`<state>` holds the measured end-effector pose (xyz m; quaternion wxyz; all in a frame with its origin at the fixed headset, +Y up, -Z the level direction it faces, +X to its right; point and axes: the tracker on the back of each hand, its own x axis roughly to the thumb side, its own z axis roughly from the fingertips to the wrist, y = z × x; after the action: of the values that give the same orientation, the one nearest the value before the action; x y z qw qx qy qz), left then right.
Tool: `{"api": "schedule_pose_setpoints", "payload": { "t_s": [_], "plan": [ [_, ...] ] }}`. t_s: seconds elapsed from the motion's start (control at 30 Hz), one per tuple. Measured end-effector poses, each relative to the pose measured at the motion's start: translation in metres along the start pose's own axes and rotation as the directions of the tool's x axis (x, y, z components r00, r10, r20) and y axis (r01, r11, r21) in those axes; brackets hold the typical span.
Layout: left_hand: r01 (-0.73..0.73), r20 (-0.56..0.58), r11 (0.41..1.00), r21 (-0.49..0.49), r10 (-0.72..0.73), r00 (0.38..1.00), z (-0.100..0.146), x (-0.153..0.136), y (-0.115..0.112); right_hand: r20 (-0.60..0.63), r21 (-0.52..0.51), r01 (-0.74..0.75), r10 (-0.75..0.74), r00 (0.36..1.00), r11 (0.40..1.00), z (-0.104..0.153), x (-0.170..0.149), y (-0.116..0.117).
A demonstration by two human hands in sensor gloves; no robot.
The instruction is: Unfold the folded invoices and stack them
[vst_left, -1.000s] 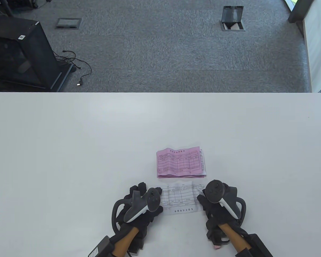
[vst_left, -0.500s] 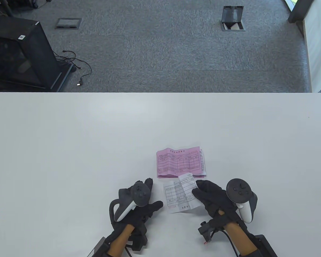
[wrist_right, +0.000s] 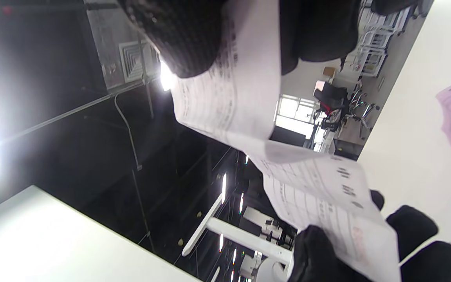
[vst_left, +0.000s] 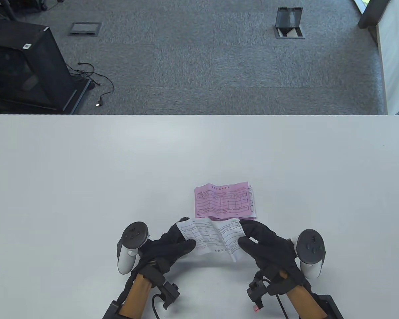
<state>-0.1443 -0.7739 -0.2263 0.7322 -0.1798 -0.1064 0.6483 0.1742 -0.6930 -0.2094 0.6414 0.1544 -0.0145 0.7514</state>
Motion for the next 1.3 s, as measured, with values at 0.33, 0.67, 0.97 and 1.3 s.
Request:
{"api": "schedule_pose_setpoints", "payload": {
  "t_s": [0.33,0.67,0.97,1.3],
  "plan": [
    [0.146,0.037,0.952,0.269,-0.161,0.986,0.005,0.012,0.000,-0.192,-0.104,-0.129,0.107,0.975,0.986,-0.005,-0.036,-0.024],
    [0.520,-0.142,0.771,0.367,-0.506,0.851,-0.010,0.032,-0.012,-0.322,-0.109,-0.422,0.369,0.872,0.900,-0.010,-0.054,-0.027],
    [0.662,-0.298,0.659,0.357,-0.591,0.750,-0.053,0.056,-0.003,-0.378,-0.059,-0.700,0.633,0.676,0.712,-0.062,-0.045,-0.024],
    [0.822,-0.458,0.528,0.213,-0.689,0.562,-0.114,0.036,-0.010,-0.440,0.112,-0.896,0.830,0.343,0.430,-0.107,-0.091,-0.008]
  ]
}}
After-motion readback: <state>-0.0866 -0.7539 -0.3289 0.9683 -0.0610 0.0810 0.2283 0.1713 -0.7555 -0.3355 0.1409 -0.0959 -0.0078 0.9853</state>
